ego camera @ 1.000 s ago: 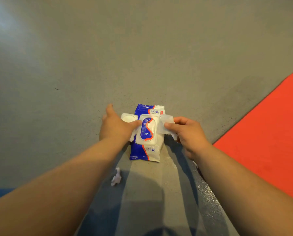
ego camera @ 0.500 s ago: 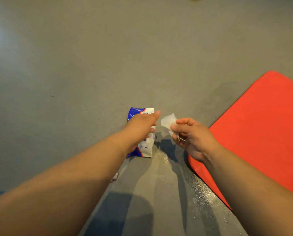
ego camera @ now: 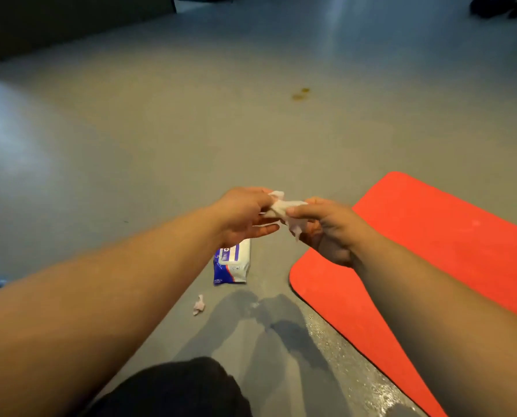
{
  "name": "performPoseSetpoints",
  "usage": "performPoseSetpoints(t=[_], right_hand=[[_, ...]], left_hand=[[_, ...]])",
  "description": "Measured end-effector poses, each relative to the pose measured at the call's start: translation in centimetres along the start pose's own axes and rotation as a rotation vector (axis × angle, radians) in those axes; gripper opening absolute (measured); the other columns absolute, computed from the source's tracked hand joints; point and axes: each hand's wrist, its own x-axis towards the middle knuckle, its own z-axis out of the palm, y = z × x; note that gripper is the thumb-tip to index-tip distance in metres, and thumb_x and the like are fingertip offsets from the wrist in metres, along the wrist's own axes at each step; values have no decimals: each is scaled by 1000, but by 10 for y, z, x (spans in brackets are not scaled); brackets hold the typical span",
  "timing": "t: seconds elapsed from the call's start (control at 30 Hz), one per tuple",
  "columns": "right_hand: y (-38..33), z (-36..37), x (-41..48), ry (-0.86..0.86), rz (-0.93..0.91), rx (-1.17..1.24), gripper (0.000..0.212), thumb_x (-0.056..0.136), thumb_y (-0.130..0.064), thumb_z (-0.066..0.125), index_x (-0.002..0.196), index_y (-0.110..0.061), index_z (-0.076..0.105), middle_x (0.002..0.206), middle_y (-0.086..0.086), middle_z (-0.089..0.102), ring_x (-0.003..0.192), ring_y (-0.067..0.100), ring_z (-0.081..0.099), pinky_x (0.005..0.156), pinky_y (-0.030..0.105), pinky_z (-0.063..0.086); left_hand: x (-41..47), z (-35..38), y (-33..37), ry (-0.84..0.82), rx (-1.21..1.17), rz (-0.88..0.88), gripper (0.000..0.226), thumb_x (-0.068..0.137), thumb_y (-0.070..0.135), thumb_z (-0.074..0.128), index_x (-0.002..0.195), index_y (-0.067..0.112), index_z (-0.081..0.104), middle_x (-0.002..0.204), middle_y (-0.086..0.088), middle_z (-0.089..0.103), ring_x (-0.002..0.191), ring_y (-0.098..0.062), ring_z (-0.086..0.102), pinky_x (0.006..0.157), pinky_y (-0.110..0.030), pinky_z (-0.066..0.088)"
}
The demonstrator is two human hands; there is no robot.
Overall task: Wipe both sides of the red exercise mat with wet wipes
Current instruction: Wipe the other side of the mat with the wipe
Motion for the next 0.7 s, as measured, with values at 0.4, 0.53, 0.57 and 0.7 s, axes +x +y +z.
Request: performPoseSetpoints(t=[0.4,0.53,0.57,0.7], right_hand=[[2,-46,17,166,-37,22,29,83,16,49,84,-12,55,71,7,56,46,9,54,39,14,38],[19,-86,61,204,93,-99,31,84,16,46,93,-11,58,67,7,54,39,6,45,37,15,31],[23,-93,69,201,132,-127,31,84,16,46,96,-9,59,65,7,53,37,6,42,36,15,30],[39,-118,100,167,188,-149,25,81,17,52,86,-3,66,58,6,61,42,11,49,43,17,38]], left_hand=[[49,36,6,-101,140,-64,9,90,16,61,81,15,60,75,-2,62,61,-11,61,66,-24,54],[118,38,-24,23,235,13,17,90,3,60,78,15,59,71,-1,57,56,-7,55,48,-15,49],[132,38,-32,81,245,46,19,90,2,60,76,15,59,70,-1,56,57,-8,54,47,-15,48],[179,42,-60,61,224,30,11,89,8,64,82,15,63,77,-4,60,70,-16,55,65,-23,48]])
